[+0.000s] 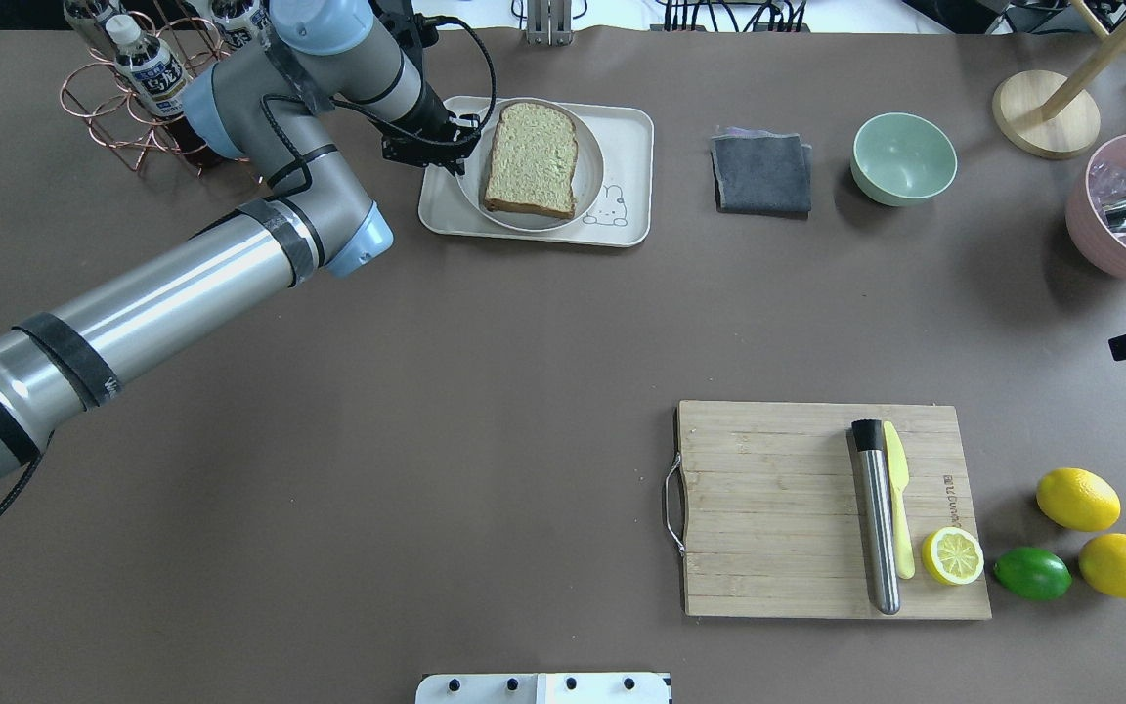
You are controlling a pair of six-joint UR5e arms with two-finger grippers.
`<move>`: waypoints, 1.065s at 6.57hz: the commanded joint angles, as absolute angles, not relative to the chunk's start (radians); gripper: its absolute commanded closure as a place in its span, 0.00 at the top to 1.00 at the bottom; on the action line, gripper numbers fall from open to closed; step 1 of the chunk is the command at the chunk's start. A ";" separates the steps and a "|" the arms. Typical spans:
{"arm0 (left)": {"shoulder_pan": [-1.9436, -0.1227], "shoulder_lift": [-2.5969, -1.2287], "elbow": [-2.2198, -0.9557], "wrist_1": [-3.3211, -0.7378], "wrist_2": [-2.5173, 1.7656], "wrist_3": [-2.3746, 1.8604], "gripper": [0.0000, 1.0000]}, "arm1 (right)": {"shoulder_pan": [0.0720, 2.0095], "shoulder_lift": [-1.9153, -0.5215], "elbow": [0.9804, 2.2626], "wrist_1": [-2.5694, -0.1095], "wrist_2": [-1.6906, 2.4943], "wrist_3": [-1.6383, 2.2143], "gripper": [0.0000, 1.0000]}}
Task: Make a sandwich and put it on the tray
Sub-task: 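Lift the plate with the left gripper and carry it onto the white tray, then lower the plate onto the tray and open the left gripper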
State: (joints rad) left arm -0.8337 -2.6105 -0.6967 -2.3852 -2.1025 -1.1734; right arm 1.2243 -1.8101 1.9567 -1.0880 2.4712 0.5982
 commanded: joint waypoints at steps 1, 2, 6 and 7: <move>-0.822 -2.612 -0.681 -2.398 -2.080 -1.173 0.00 | 1.221 -1.812 1.956 -1.089 2.471 0.597 1.00; -0.821 -2.612 -0.680 -2.399 -2.068 -1.175 0.00 | 1.220 -1.812 1.957 -1.089 2.471 0.598 1.00; -0.840 -2.614 -0.711 -2.401 -2.040 -1.218 0.98 | 1.204 -1.809 1.956 -1.091 2.468 0.598 1.00; -0.877 -2.553 -0.821 -2.329 -2.051 -1.210 0.98 | 1.198 -1.809 1.954 -1.091 2.461 0.598 1.00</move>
State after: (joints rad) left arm -0.8445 -2.5982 -0.7327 -2.3829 -2.0432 -1.2083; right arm 1.2062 -1.8091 1.9559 -1.0902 2.4671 0.5983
